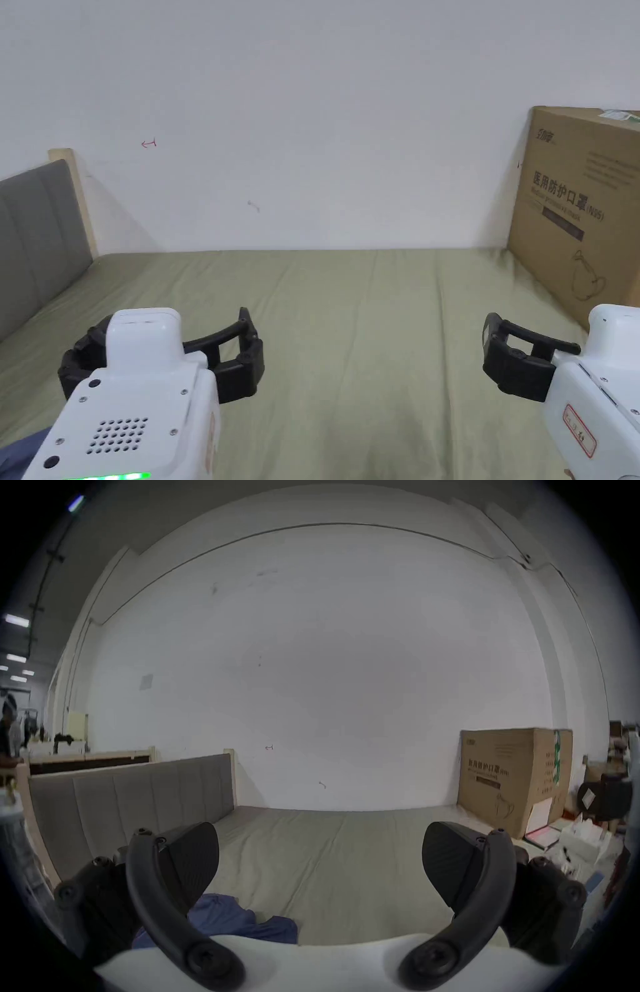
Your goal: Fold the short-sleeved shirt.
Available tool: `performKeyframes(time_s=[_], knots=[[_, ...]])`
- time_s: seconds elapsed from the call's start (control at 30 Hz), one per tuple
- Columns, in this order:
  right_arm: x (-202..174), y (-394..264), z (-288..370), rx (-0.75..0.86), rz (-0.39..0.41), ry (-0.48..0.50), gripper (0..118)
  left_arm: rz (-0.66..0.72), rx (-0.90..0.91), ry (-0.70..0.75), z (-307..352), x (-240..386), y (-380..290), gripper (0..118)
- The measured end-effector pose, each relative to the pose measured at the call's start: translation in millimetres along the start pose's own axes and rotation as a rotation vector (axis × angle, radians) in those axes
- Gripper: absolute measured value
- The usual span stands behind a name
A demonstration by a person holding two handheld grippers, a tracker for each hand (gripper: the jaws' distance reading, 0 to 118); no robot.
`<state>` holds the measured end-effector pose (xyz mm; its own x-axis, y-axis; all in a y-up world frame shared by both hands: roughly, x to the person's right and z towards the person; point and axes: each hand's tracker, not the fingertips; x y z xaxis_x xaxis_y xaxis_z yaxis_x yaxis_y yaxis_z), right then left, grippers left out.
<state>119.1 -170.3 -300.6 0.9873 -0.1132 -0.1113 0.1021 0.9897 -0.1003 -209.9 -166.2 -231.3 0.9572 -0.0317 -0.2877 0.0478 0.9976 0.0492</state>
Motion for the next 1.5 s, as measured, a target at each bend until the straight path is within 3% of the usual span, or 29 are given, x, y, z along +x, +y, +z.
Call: performKeyframes(time_s=[0.1,0.23,0.37,0.53,0.9,1.0,1.07,1.1,1.13,1.17,1.2,1.27,1.33,1.5], knots=[[3,-1,-3,-0.031,-0.023,0.063,118,-0.025,-0.004,-0.013,0,6,0,117],[2,-3,4,0.004,-0.025,0.063,118,-0.036,-0.003,-0.027,0,9,0,117],[-1,0,12,0.079,0.005,0.051,118,0.014,-0.047,-0.073,-4,7,-1,116],[-12,0,15,0.100,0.108,0.059,118,0.016,-0.070,-0.070,-8,9,-5,116],[-19,-1,23,0.121,0.131,0.114,118,0.027,-0.054,-0.100,-5,13,-4,114],[-21,-2,23,0.115,0.135,0.100,118,0.016,-0.056,-0.086,-5,16,-3,110],[-18,-2,23,0.106,0.123,0.121,117,0.004,-0.076,-0.089,-6,16,-3,98],[-16,-2,23,0.093,0.109,0.140,113,-0.010,-0.097,-0.098,-7,17,-3,82],[-15,-1,23,0.084,0.101,0.152,91,-0.027,-0.115,-0.107,-8,18,-3,45],[-15,-1,24,0.089,0.107,0.143,43,-0.043,-0.123,-0.118,-8,19,-3,14],[-15,-1,24,0.098,0.109,0.133,0,-0.055,-0.131,-0.125,-9,20,-4,1],[-14,-1,24,0.088,0.128,0.028,0,-0.061,-0.131,-0.119,-8,19,-9,1],[-6,2,22,0.063,0.076,0.103,0,-0.054,-0.143,-0.144,-8,19,-10,0],[1,1,21,0.053,0.075,0.075,0,-0.071,-0.132,-0.152,-7,25,-11,0]])
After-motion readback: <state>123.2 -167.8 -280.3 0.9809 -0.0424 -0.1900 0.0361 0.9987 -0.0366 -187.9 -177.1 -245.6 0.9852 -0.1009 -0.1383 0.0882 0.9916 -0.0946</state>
